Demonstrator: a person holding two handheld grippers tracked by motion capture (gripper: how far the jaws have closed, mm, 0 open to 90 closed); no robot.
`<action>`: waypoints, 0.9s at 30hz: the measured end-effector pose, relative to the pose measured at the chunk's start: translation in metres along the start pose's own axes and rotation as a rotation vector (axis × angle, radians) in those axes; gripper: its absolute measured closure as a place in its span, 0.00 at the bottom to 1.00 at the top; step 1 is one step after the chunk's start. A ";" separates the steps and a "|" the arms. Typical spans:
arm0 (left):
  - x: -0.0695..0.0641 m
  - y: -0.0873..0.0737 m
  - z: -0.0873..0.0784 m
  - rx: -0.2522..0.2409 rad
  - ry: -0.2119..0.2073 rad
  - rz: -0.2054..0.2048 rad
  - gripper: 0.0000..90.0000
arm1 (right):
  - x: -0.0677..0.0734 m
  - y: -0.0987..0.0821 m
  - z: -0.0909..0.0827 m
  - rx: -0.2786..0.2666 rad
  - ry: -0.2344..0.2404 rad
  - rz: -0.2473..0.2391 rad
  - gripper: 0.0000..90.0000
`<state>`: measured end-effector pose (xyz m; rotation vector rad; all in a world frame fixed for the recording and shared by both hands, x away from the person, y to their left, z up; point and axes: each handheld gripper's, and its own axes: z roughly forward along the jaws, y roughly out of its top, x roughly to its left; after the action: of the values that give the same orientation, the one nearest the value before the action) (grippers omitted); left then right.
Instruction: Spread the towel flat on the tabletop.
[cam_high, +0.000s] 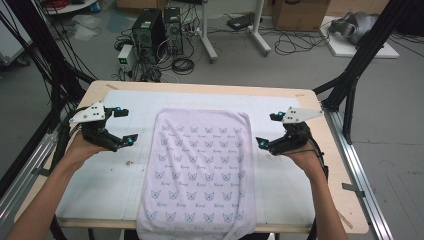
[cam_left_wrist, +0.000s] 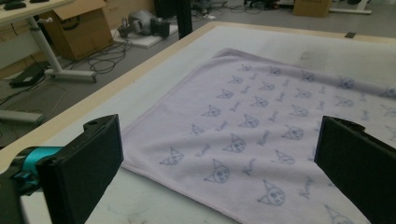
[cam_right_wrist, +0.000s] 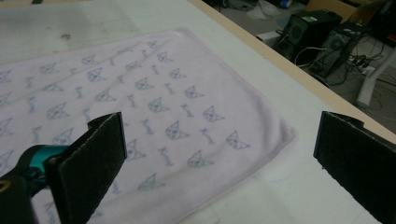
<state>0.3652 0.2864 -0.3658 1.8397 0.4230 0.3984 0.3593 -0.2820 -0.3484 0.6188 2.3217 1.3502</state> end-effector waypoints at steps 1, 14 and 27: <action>-0.002 -0.001 -0.002 0.001 -0.002 -0.002 0.02 | 0.002 -0.004 -0.004 -0.006 0.016 0.002 0.02; -0.025 -0.014 -0.024 -0.031 -0.003 0.005 0.02 | 0.050 -0.043 -0.017 0.066 0.277 -0.144 0.02; -0.033 -0.013 -0.026 -0.023 -0.017 0.028 0.02 | 0.087 -0.054 -0.009 0.161 0.374 -0.226 0.05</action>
<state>0.3226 0.2956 -0.3727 1.8274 0.3798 0.4053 0.2723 -0.2643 -0.4006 0.1443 2.7178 1.2680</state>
